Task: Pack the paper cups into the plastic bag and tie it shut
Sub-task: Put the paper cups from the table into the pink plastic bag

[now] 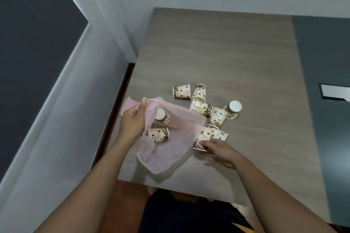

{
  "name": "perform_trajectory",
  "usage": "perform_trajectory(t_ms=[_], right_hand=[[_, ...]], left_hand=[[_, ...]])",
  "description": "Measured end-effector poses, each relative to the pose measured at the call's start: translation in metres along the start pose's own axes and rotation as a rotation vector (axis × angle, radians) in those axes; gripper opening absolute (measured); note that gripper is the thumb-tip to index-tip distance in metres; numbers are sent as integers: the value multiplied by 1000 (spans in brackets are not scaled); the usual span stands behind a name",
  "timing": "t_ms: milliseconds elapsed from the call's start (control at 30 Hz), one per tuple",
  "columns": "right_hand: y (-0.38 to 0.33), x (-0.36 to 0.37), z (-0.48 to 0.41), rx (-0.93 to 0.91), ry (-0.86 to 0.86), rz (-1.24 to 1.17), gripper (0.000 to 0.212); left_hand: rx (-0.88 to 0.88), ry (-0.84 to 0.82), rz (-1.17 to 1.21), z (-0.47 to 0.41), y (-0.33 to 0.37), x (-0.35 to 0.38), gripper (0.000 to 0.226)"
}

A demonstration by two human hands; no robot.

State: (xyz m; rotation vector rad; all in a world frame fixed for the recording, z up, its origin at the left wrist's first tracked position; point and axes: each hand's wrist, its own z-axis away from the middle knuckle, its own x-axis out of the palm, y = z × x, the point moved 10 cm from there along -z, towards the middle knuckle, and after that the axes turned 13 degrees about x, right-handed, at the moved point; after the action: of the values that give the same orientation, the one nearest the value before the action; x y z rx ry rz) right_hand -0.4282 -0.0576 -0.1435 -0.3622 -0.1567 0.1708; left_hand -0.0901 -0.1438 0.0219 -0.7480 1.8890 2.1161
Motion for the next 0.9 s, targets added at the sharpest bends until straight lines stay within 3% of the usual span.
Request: perform_trajectory(t_ms=[67,167,300,433,600,767,900], right_hand=[[-12,-9,19,-33,-142,-121,27],[-29,-15,46,-66,-277,-109,46],[-45,-5,60,-73,-337,-29,51],[-65,26,65,-139,-206,174,24],[-82,61,49,-275,61,395,40],[-95,105,47,-433,192,667,63],[-101,121,44,-520,178,691,61]], left_hand=[[-4,-2,7,5,9,13,83],[-10,2,34,10,21,30,86],[-32,-30,77,16,35,49,83],[-9,-79,129,20,40,60,87],[7,-156,101,24,33,61,81],[58,-156,56,26,26,52,63],[55,-137,-73,25,14,38,50]])
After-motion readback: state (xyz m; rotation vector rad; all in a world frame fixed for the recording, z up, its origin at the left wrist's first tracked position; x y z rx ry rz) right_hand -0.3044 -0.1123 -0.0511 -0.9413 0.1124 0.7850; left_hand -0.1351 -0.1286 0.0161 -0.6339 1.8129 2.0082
